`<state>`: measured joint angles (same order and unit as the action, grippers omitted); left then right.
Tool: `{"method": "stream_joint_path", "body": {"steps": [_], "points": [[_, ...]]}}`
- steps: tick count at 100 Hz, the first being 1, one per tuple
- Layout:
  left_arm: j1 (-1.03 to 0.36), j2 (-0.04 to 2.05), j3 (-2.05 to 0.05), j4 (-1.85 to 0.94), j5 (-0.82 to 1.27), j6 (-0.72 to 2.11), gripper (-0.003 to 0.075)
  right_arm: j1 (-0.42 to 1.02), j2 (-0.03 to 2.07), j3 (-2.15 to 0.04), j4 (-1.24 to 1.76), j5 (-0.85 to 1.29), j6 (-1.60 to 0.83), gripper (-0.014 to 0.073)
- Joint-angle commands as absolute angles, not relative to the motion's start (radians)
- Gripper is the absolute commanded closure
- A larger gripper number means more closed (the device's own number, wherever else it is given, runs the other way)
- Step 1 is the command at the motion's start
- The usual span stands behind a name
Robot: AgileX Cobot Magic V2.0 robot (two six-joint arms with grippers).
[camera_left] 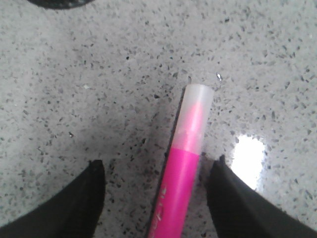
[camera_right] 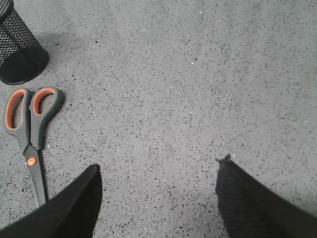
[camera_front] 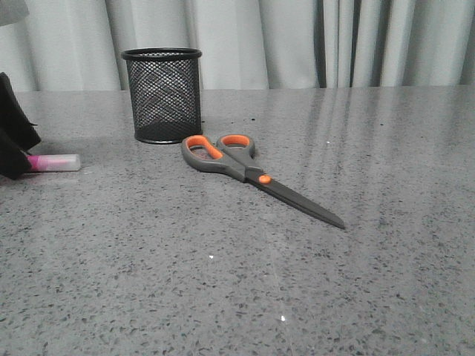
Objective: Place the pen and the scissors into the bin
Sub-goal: 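Grasp the pink highlighter with the left gripper and lift it, then carry the highlighter over the mesh cup and release it inside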
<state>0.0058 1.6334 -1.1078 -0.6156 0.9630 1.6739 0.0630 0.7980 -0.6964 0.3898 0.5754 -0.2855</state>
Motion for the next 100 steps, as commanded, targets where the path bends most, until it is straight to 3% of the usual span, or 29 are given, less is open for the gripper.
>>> {"method": "stream_joint_path", "body": {"steps": [1,8,18,45,59,69,100], "points": [[-0.003,1.610,-1.134,-0.639,0.978,1.673,0.0367,0.057,0.797,-0.732,0.396,0.518,-0.297,0.0149],[-0.003,1.610,-1.134,-0.612,0.986,1.673,0.0496,0.057,0.797,-0.732,0.396,0.518,-0.297,0.0149],[-0.003,1.610,-1.134,-0.594,1.008,1.669,0.0741,0.057,0.797,-0.732,0.396,0.518,-0.297,0.0150],[0.000,1.573,-1.278,-0.674,1.095,1.584,0.0739,0.057,0.797,-0.732,0.396,0.518,-0.297,0.0150],[-0.001,1.512,-1.384,-0.980,1.106,1.584,0.0739,0.057,0.797,-0.732,0.396,0.518,-0.297,0.0149],[-0.025,1.502,-1.398,-1.233,1.020,1.586,0.0739,0.057,0.797,-0.732,0.396,0.518,-0.297,0.0149],[-0.216,1.583,-1.398,-1.441,0.741,1.606,0.0739,0.057,0.797,-0.732,0.396,0.531,-0.297,0.0149]]}}
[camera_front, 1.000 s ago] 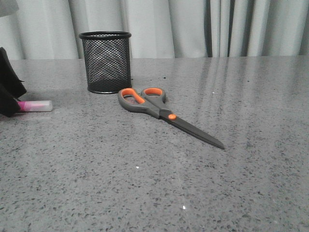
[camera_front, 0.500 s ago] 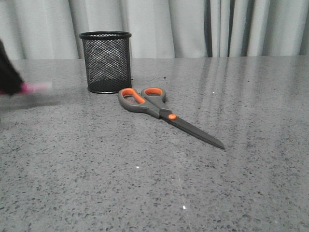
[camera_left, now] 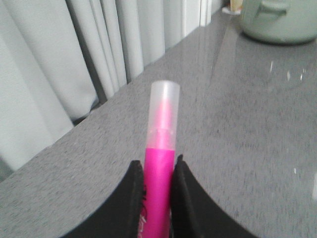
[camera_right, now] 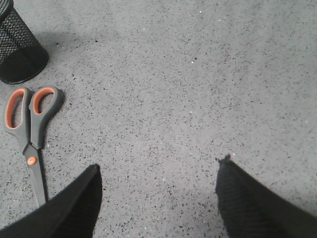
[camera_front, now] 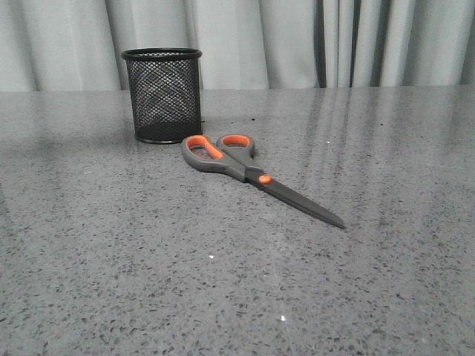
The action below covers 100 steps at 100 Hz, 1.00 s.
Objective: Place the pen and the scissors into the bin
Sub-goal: 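Carry the highlighter over the mesh cup and release it inside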
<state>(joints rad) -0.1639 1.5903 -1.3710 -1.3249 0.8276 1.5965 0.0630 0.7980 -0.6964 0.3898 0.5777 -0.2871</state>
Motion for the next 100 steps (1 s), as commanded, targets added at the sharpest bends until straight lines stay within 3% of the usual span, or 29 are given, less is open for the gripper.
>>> {"method": "stream_joint_path", "body": {"steps": [1,16,44,56,68,75,86,100], "points": [[-0.223,1.586,-1.398,-1.441,0.733,1.608,0.0739,0.057,0.797,-0.732,0.396,0.531,-0.297,0.0149],[-0.271,1.652,-1.398,-1.464,0.612,1.619,0.0739,0.057,0.797,-0.732,0.396,0.535,-0.297,0.0149],[-0.273,1.729,-1.398,-1.512,0.618,1.619,0.0731,0.057,0.797,-0.732,0.396,0.542,-0.297,0.0149],[-0.273,1.730,-1.398,-1.512,0.620,1.619,0.0621,0.057,0.797,-0.732,0.396,0.542,-0.297,0.0149],[-0.273,1.730,-1.398,-1.519,0.620,1.619,0.0395,0.057,0.797,-0.732,0.396,0.542,-0.297,0.0149],[-0.273,1.730,-1.398,-1.540,0.618,1.619,0.0302,0.057,0.797,-0.732,0.396,0.542,-0.297,0.0149],[-0.255,1.720,-1.421,-1.549,0.647,1.619,0.0282,0.057,0.797,-0.732,0.396,0.534,-0.297,0.0150],[-0.222,1.648,-1.440,-1.542,0.661,1.619,0.0347,0.057,0.797,-0.732,0.396,0.521,-0.297,0.0149]]}}
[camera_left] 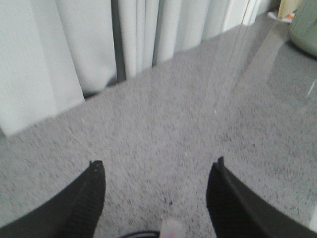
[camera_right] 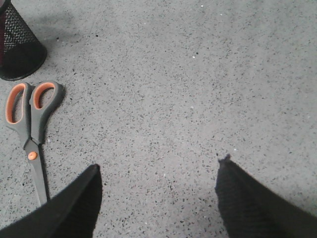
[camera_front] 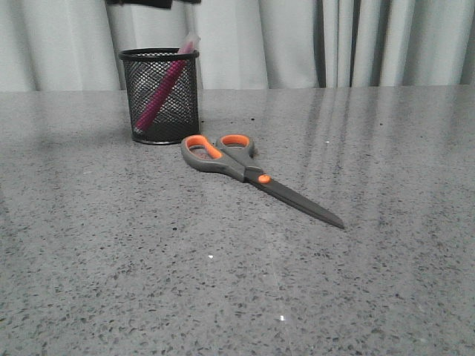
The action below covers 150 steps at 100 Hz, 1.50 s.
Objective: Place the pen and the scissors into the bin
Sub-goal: 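Carry the highlighter over the mesh cup and release it inside, then lower the right gripper over the orange scissor handles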
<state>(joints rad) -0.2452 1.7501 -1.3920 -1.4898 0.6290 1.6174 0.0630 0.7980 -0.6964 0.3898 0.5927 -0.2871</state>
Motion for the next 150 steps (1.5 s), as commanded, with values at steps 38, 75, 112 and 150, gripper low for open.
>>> {"method": "stream_joint_path", "body": {"steps": [38,75,112,150], "points": [[-0.110,1.347,-1.421,-1.245,0.652,1.508,0.0740,0.057,0.797,-0.738,0.445,0.533,-0.297,0.0150],[-0.007,1.047,-0.872,-1.398,0.332,1.478,0.0739,0.093,0.889,-0.929,0.568,0.707,-0.513,0.0150],[0.042,0.842,-0.636,-1.420,0.330,1.478,0.0739,0.301,1.154,-1.184,0.564,0.871,-0.541,0.0150],[0.042,0.796,-0.636,-1.420,0.330,1.478,0.0738,0.584,1.487,-1.514,0.095,1.068,-0.185,0.0176]]}}
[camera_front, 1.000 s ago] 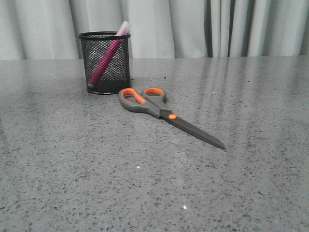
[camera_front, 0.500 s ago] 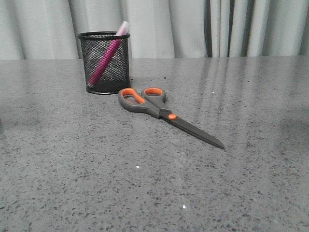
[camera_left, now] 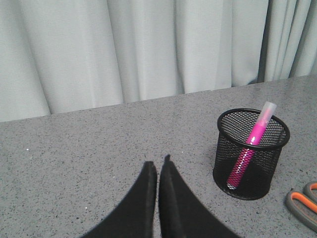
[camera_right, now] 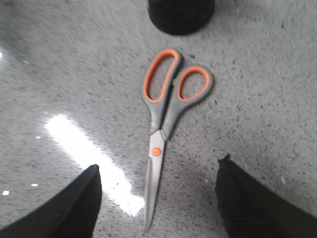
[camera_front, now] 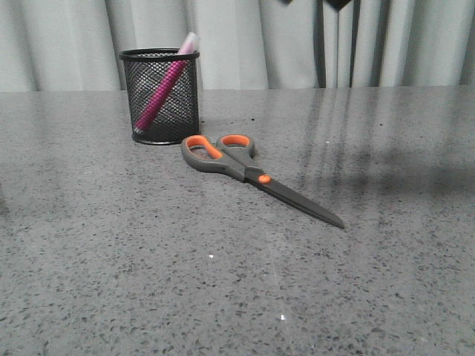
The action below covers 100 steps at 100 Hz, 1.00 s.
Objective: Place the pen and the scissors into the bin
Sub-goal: 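Lower the right gripper over the orange scissor handles, then close the right gripper on the scissors and lift them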
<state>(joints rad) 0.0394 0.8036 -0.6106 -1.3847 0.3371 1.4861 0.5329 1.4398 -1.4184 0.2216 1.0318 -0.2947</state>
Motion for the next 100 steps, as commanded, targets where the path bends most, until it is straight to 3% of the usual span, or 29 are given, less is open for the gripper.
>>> {"method": "stream_joint_path", "body": {"steps": [1,29,100], "points": [[0.042,0.796,-0.636,-1.420,0.330,1.478,0.0738,0.592,1.501,-1.525,0.079,1.073,-0.178,0.0181],[0.042,0.796,-0.636,-1.422,0.330,1.478,0.0738,0.656,1.694,-1.612,0.000,1.102,-0.140,0.0195],[0.042,0.796,-0.636,-1.429,0.330,1.478,0.0738,0.657,1.828,-1.612,0.006,1.019,-0.140,0.0195]]}}
